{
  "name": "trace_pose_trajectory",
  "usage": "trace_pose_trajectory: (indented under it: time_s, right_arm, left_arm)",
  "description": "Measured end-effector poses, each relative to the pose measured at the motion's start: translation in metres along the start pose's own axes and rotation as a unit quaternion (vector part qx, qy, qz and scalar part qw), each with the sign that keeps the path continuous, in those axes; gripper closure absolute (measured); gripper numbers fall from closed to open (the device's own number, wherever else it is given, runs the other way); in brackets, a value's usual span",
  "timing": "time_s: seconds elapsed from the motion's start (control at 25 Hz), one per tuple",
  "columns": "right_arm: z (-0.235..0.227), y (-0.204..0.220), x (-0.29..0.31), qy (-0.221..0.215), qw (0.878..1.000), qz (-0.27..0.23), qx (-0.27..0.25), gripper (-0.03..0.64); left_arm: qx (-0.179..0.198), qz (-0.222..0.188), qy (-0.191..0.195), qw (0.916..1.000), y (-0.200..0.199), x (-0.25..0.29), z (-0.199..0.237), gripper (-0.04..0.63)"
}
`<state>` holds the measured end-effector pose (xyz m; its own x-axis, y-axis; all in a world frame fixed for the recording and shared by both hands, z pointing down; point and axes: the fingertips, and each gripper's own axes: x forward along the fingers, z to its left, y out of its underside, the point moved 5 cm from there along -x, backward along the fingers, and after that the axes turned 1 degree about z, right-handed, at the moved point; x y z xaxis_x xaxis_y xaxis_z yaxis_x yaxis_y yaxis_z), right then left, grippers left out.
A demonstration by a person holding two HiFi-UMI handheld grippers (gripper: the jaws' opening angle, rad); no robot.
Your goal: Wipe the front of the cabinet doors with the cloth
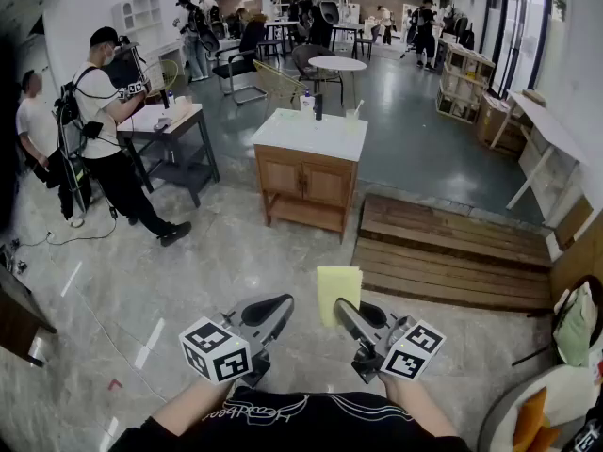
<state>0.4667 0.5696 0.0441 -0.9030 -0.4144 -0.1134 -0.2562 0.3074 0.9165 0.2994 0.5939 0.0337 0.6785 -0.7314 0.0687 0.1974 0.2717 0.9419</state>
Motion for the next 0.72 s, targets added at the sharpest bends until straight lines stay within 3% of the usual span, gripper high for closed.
trace_pose_trajectory:
  time_s: [0.32, 0.72]
  right_arm:
    - [-0.008, -0.003, -0.002, 0.004, 1.000, -0.003, -0.001, 0.577]
    - [-0.028, 0.009, 0.025, 0.004, 0.999, -0.010, 0.035, 0.577]
  left_arm:
    - [-0.007, 0.007, 0.008, 0.9999, 0.000, 0.012, 0.003, 0.591]
    - [-0.013, 0.024, -0.004, 0.9996, 0.002, 0.014, 0.032, 0.591]
